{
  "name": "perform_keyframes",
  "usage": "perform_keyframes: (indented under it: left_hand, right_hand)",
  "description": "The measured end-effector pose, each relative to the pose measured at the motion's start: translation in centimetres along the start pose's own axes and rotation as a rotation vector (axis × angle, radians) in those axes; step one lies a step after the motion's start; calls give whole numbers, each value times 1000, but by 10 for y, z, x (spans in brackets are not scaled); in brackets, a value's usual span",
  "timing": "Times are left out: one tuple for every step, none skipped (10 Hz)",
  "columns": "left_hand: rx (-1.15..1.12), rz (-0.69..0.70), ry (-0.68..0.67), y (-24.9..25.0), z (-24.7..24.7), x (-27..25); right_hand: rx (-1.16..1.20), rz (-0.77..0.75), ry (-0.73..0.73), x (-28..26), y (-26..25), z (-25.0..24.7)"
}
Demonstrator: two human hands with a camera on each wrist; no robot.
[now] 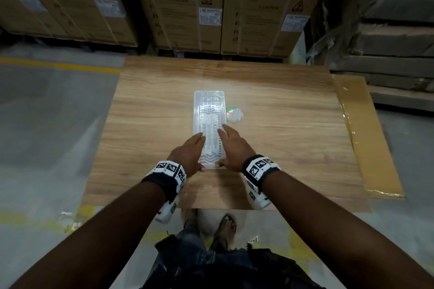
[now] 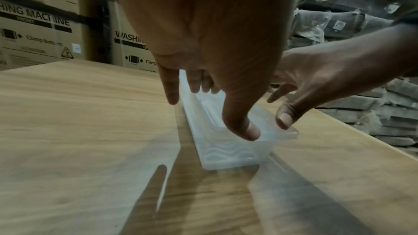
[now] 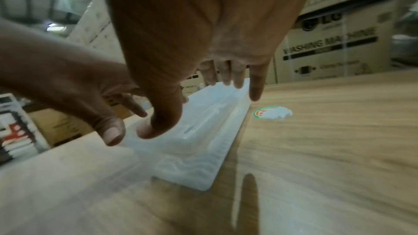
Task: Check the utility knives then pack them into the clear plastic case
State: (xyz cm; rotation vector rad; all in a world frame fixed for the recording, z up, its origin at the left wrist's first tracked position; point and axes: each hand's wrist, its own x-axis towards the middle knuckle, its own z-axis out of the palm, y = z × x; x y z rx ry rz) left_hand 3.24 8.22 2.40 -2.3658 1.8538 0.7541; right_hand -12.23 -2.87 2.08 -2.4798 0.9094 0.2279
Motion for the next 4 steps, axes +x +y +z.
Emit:
perform_keyframes:
  left_hand:
    - [-15, -28, 1, 3, 5, -2]
    - [-25, -47, 19, 7, 6, -4]
    - [3, -65, 32, 14, 5, -7]
    - [12, -86, -12, 23, -9, -4]
  right_hand:
    - [-152, -108, -106, -1, -1, 8]
    - [-162, -94, -130, -5, -5, 9]
    - [-176, -92, -130, -8, -9, 6]
    - [-159, -139, -93, -9, -12, -13]
